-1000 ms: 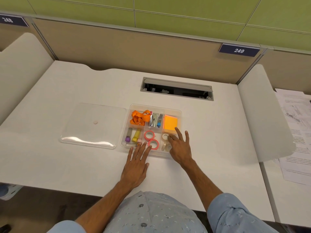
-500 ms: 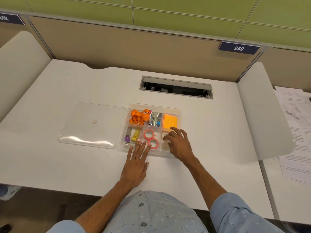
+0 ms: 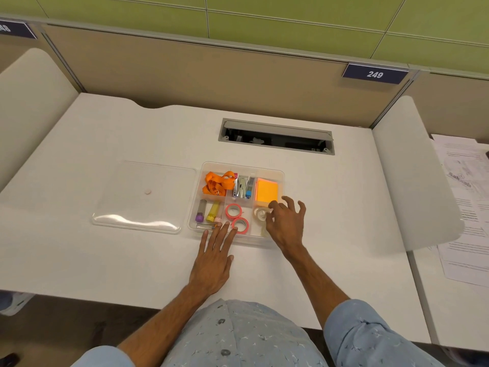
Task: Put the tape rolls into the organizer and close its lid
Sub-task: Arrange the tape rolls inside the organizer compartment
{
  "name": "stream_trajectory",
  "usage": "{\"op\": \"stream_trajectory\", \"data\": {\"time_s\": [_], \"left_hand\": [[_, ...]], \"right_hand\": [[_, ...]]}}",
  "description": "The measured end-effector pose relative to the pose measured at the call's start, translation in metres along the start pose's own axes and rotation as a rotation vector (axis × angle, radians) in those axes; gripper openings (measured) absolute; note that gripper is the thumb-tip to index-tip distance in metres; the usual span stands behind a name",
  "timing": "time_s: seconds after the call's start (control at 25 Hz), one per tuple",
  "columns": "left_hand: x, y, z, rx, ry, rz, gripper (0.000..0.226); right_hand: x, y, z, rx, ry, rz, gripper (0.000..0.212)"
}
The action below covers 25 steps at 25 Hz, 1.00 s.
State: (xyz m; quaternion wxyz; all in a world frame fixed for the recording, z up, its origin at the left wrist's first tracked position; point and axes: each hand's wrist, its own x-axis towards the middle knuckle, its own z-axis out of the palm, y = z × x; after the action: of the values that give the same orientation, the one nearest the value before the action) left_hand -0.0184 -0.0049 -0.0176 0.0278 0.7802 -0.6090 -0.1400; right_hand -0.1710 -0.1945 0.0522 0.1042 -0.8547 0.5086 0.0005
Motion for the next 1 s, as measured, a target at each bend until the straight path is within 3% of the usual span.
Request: {"op": "stream_trajectory", "data": {"time_s": [0.36, 0.64, 1.0], "left_hand": [[0.000, 0.000, -0.003, -0.009, -0.027, 0.012, 0.071], [0.001, -0.003, -0.002, -0.002, -0.012, 0.002, 0.070], [0.001, -0.002, -0.001, 0.010, -0.036, -0.004, 0.070]], "right_hand": [[0.008, -0.012, 0.008, -0.030, -0.050, 0.094, 0.032], [0.005, -0.008, 0.010, -0.052, -0.082, 0.008, 0.050], [0.008, -0.014, 0.010, -0.061, -0.110, -0.006, 0.049]]}}
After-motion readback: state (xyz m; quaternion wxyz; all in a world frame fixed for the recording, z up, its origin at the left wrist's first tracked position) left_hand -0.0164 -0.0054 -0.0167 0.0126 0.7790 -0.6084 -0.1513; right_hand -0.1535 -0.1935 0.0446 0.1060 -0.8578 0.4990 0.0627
